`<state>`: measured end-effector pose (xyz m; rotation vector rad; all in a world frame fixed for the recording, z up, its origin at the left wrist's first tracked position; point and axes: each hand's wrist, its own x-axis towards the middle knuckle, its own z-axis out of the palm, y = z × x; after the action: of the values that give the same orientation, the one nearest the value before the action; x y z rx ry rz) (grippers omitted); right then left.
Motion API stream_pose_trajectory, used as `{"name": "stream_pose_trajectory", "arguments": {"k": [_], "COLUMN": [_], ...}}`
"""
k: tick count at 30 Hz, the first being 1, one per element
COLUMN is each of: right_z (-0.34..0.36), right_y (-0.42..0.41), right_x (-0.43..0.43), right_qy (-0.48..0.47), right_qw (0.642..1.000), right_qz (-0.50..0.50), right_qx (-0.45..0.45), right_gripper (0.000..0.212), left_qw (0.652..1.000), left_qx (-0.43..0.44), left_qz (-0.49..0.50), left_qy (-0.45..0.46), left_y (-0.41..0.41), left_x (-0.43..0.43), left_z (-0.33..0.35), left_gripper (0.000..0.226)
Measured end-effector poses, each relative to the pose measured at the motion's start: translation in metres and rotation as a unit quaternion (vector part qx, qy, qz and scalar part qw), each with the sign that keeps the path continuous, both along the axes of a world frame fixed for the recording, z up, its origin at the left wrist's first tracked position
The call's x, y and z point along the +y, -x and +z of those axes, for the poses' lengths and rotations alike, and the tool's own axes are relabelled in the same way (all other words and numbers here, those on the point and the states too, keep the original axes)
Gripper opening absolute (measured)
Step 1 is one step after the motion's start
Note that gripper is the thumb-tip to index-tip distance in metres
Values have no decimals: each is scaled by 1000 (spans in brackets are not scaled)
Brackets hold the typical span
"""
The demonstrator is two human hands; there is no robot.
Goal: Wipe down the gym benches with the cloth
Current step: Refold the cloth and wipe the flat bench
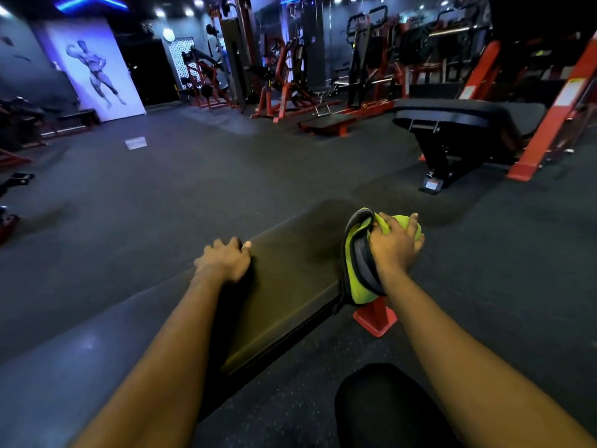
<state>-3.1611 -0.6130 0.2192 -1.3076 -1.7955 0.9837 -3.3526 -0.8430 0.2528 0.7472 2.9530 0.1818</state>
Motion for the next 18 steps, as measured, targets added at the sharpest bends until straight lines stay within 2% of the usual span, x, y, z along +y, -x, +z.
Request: {"name": "stream_pose_trajectory", "arguments": {"k": [12,18], "right_z": [12,14], "right_y": [2,11], "right_x": [67,105], "right_qy": [29,41], "right_qw": [991,974], "right_qz": [55,156], "right_qx": [-117,-162], "right_gripper": [41,45], "left_qw": [997,993], "left_qx": [-1,-21], "left_qz": [52,79], "left_qy": [64,86], "left_y": [2,0], "left_x": [21,35], "left_z": [4,6], "left_gripper": [63,65]}}
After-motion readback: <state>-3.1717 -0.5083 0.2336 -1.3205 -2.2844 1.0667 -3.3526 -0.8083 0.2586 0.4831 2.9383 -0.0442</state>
